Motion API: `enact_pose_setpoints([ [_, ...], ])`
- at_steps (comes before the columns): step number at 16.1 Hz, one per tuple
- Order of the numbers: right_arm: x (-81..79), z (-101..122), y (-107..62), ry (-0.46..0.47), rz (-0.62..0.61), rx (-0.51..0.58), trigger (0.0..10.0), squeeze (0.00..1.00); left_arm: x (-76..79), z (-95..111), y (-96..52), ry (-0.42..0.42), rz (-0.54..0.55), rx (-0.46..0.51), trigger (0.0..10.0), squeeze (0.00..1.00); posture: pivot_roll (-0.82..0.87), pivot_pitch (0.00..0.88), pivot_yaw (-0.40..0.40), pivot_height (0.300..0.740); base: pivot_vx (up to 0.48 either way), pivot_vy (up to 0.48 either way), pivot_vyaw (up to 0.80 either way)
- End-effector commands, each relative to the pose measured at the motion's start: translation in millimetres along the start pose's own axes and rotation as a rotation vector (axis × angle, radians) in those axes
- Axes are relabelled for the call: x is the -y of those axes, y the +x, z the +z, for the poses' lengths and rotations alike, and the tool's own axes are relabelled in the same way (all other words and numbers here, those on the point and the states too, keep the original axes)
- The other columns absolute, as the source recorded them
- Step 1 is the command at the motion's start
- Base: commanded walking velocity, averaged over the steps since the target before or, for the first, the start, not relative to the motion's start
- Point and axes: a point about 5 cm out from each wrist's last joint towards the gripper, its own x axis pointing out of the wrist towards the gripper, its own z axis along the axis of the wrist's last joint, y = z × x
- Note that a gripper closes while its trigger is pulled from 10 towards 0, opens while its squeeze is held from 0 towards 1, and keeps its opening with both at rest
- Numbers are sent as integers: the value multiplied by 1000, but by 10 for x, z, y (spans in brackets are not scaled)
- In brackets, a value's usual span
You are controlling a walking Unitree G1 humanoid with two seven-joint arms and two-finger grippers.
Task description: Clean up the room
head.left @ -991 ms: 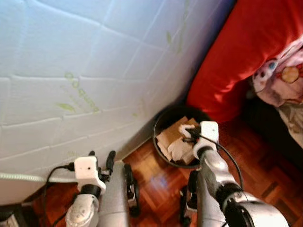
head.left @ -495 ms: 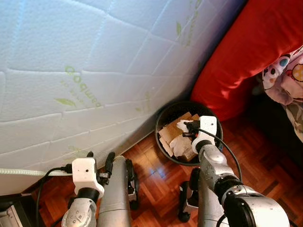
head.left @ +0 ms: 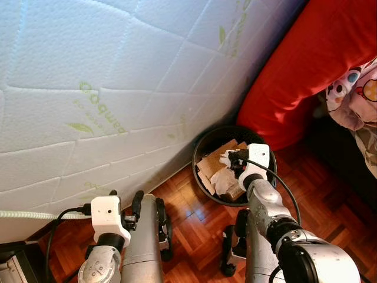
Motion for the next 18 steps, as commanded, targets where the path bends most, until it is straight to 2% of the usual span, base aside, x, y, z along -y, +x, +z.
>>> enact_pose_setpoints([
  [1,-4,-177,-47,-5,3,-69,10000,1000,-41,-83,-63,9,18,-47,10000,0,224,543,44,597,0,0,0],
  [5,38,-223,-65,-29,-3,-92,10000,1000,-55,-91,-54,10,21,-51,10000,0,218,541,47,597,0,0,0],
  [8,87,-252,-77,-84,-25,-117,10000,1000,-63,-88,-49,12,18,-53,10000,0,218,539,51,597,0,0,0],
  [10,84,-259,-78,-78,-22,-123,10000,1000,-60,-88,-44,12,16,-53,10000,0,220,540,54,597,0,0,0],
  [12,65,-248,-78,-214,4,-110,10000,1000,-60,-86,-41,13,15,-52,10000,0,220,538,54,597,0,0,0],
  [16,55,-275,-88,-224,25,-118,10000,1000,-60,-87,-31,14,14,-52,10000,0,218,535,54,597,0,0,0],
  [17,71,-292,-95,-223,25,-128,10000,710,-56,-89,-21,13,13,-52,10000,0,214,532,52,597,0,0,0],
  [18,94,-313,-104,-189,19,-138,10000,0,-54,-98,-11,13,12,-55,10000,0,210,528,50,597,0,0,0],
])
